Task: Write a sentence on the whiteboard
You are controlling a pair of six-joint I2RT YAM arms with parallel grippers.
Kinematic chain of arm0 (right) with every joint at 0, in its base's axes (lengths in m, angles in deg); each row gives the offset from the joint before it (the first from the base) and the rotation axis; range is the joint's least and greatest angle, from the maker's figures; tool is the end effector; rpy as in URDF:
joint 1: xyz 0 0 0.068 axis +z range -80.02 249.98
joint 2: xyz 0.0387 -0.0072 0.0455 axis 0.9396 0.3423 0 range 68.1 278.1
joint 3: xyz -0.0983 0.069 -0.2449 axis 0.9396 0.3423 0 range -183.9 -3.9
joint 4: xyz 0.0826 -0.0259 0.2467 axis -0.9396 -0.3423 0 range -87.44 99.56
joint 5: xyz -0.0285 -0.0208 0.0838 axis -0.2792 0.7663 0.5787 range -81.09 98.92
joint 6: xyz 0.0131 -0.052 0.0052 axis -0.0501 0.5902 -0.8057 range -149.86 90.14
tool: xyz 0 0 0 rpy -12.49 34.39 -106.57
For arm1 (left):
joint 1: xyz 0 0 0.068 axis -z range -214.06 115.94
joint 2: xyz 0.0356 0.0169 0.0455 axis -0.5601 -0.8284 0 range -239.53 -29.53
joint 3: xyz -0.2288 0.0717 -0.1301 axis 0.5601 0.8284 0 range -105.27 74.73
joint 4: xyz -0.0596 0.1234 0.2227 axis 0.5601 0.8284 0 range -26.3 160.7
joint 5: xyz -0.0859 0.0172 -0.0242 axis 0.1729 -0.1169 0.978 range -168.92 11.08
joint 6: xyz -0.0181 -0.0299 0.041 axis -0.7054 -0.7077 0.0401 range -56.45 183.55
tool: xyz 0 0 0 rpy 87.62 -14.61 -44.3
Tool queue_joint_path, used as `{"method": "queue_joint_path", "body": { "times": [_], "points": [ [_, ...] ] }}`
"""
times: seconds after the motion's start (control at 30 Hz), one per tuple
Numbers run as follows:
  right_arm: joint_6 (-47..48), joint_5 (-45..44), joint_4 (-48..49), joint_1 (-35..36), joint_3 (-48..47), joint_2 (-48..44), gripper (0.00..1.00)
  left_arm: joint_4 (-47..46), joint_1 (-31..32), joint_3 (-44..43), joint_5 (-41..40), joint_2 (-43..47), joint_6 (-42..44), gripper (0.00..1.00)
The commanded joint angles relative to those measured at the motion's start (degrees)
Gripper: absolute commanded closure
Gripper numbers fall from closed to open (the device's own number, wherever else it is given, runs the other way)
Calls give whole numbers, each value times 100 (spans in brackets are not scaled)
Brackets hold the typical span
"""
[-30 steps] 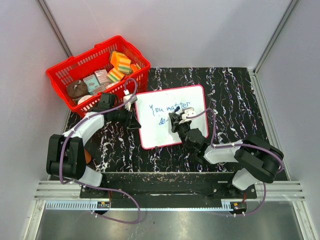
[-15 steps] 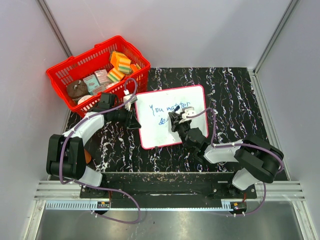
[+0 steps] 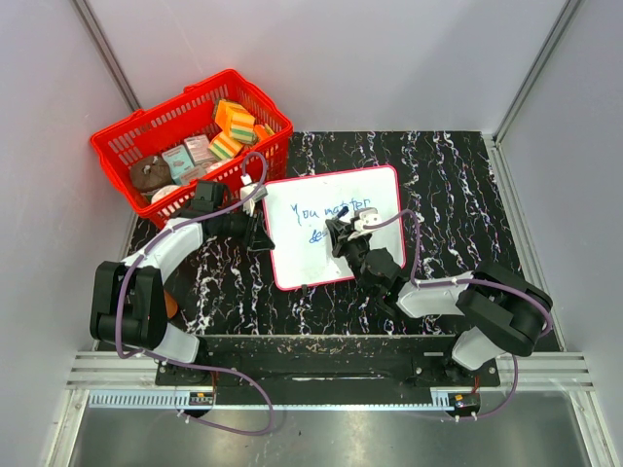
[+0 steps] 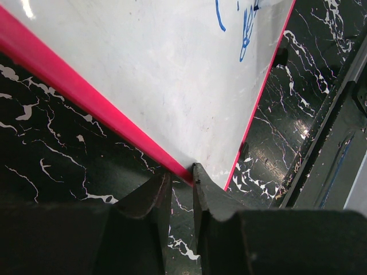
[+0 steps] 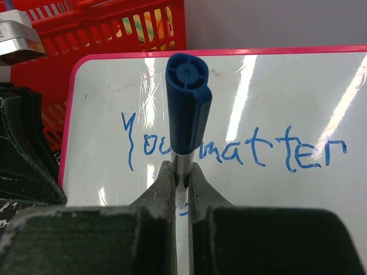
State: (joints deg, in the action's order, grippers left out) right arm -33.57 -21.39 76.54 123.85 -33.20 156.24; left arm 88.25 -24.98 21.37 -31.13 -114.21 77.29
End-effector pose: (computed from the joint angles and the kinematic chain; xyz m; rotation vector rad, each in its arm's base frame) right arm 0.1874 0.2263 0.2136 -0.1969 1.4502 0.4442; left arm 0.2832 -0.0718 0.2192 0.7746 2.2300 -1.0062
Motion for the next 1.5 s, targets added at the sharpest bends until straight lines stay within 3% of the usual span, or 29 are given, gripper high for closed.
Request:
{"method": "queue_joint_path", "body": {
  "times": [0.0,0.43,0.8,1.07,1.47],
  "points": [
    [-201,104,-36,-43,56,-7,100,-241,23,-43,29,224,305,100],
    [-324,-37,-80,-43,355,-139,100,-241,23,-51,37,207,305,100],
    [1,-476,-71,-43,258,-376,100,-232,23,-43,29,198,305,100],
    [282,-274,78,-43,311,-754,100,-241,23,-43,37,198,314,100],
    [494,-441,201,-69,47,-315,100,-232,23,-43,55,207,305,100]
  ]
}}
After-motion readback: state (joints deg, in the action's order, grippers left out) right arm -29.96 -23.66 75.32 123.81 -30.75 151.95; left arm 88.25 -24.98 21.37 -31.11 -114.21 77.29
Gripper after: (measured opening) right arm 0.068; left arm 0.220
